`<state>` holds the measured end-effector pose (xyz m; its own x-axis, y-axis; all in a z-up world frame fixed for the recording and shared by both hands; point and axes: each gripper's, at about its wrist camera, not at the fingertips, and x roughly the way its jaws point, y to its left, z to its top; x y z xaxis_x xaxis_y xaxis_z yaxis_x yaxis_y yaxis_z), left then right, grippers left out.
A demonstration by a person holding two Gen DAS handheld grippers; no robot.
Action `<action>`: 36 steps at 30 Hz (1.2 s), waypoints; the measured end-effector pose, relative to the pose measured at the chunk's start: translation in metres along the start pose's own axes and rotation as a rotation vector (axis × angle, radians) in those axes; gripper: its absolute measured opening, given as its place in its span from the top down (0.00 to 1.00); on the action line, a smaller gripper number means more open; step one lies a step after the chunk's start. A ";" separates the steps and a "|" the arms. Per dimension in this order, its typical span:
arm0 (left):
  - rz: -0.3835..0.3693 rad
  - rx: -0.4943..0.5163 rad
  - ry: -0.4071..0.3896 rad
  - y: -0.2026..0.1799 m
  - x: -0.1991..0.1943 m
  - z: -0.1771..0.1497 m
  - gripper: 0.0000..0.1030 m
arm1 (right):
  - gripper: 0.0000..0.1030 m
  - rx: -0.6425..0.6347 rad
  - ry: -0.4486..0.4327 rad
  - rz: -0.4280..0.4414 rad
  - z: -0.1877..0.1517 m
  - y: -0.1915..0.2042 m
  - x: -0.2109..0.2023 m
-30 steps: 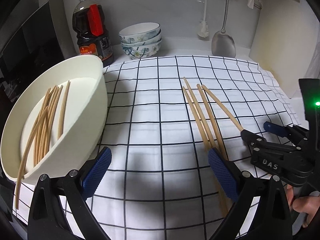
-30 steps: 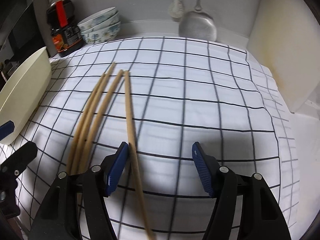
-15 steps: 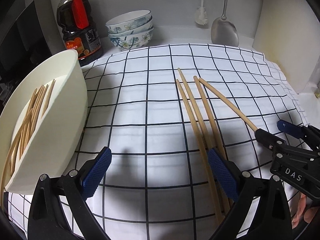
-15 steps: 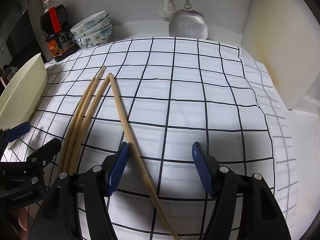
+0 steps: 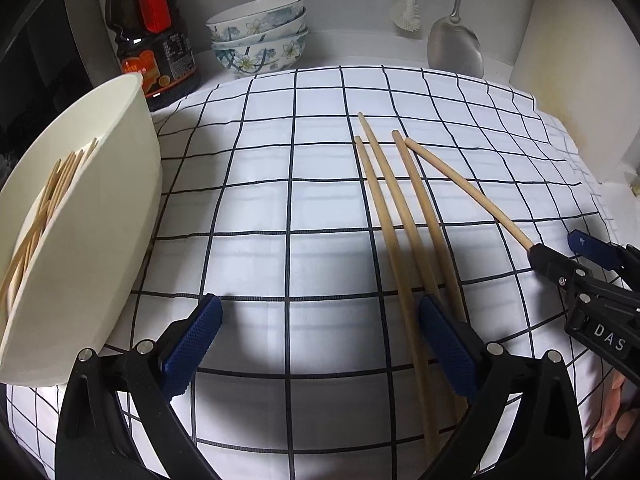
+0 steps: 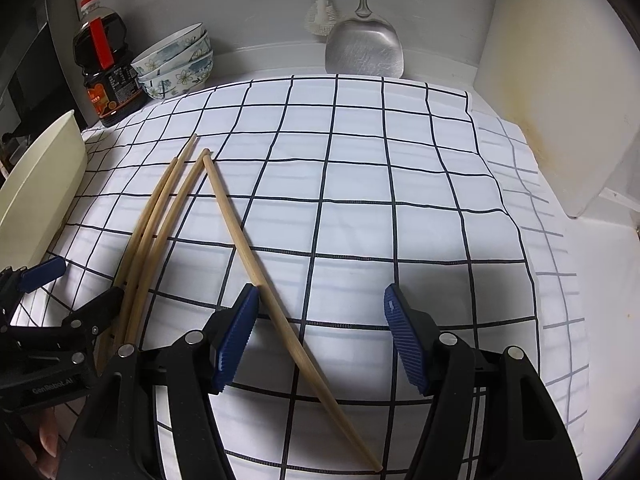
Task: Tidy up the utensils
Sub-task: 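Close the left gripper on a chopstick while the right gripper closes on another, then carry the left gripper's chopstick over the white basin while the right gripper carries its own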
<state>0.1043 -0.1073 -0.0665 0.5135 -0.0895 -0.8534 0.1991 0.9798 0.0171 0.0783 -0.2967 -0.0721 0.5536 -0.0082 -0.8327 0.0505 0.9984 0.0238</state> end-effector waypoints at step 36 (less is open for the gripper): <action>-0.197 0.001 -0.139 0.032 -0.079 -0.004 0.93 | 0.94 0.054 -0.158 0.269 0.011 0.036 -0.058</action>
<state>0.0666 -0.0682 -0.0005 0.5746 -0.3031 -0.7603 0.3079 0.9407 -0.1424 0.0574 -0.2605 -0.0168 0.6749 0.2436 -0.6966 -0.0737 0.9615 0.2648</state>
